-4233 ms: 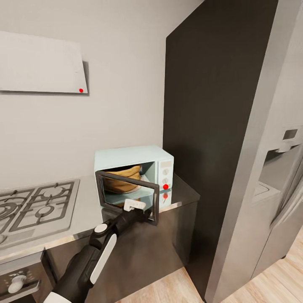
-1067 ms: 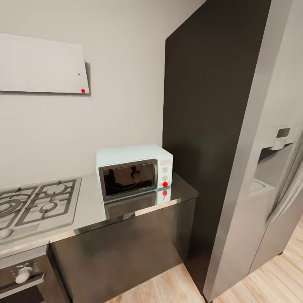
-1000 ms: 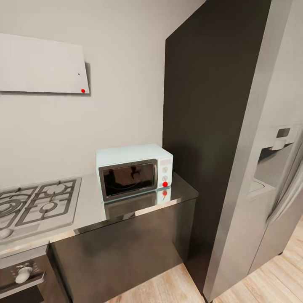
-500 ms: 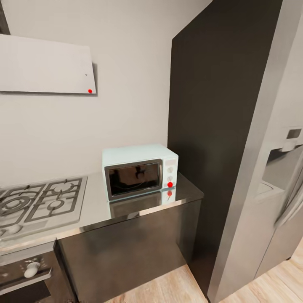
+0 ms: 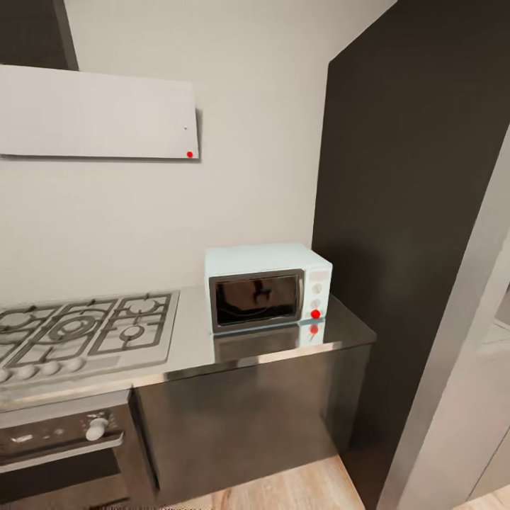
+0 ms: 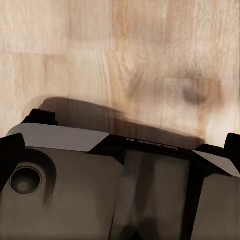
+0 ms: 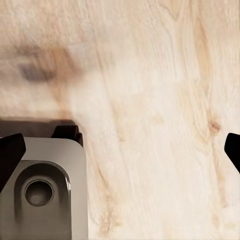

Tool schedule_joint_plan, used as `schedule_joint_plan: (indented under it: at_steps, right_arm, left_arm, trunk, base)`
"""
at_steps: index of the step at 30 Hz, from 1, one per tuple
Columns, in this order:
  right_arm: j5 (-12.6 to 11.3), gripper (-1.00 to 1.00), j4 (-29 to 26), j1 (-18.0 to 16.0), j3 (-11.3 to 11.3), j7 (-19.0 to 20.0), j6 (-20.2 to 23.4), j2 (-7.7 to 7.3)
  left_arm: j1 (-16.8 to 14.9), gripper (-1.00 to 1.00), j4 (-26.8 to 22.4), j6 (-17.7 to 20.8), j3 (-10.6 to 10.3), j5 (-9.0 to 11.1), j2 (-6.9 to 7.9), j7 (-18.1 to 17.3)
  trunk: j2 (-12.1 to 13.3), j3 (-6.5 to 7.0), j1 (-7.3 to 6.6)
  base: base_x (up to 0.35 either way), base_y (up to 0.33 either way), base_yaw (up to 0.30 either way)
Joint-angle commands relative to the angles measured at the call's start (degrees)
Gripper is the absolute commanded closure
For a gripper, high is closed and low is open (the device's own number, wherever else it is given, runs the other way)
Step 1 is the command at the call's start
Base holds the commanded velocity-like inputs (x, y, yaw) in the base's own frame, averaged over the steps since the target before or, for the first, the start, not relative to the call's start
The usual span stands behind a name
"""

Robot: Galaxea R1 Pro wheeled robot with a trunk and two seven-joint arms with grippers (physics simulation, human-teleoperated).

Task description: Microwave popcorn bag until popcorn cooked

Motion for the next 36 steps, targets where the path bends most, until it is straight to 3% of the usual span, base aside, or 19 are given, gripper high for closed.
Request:
schedule_joint_plan:
  at_steps: [1,25,36]
  right_arm:
    - [0.4,-1.00,0.2,-0.1,-0.5,0.1,-0.4,-0.03]
    - [0.4,-1.00,0.2,-0.1,-0.5,0.0,-0.4,0.92]
    - [0.4,-1.00,0.2,-0.1,-0.5,0.1,-0.4,0.92]
  left_arm:
    - [-0.1,-1.00,0.1,-0.2,-0.5,0.6,-0.02,-0.2]
    - [-0.1,-1.00,0.1,-0.2,-0.5,0.6,-0.02,-0.2]
    - [-0.1,-1.00,0.1,-0.2,-0.5,0.6,-0.02,-0.2]
  trunk:
    - [-0.1,-0.07,0.00]
    - [-0.1,-0.07,0.00]
    - [-0.1,-0.07,0.00]
  base:
    - [0.000,0.000,0.270]
    - [0.000,0.000,0.269]
    - [0.000,0.000,0.026]
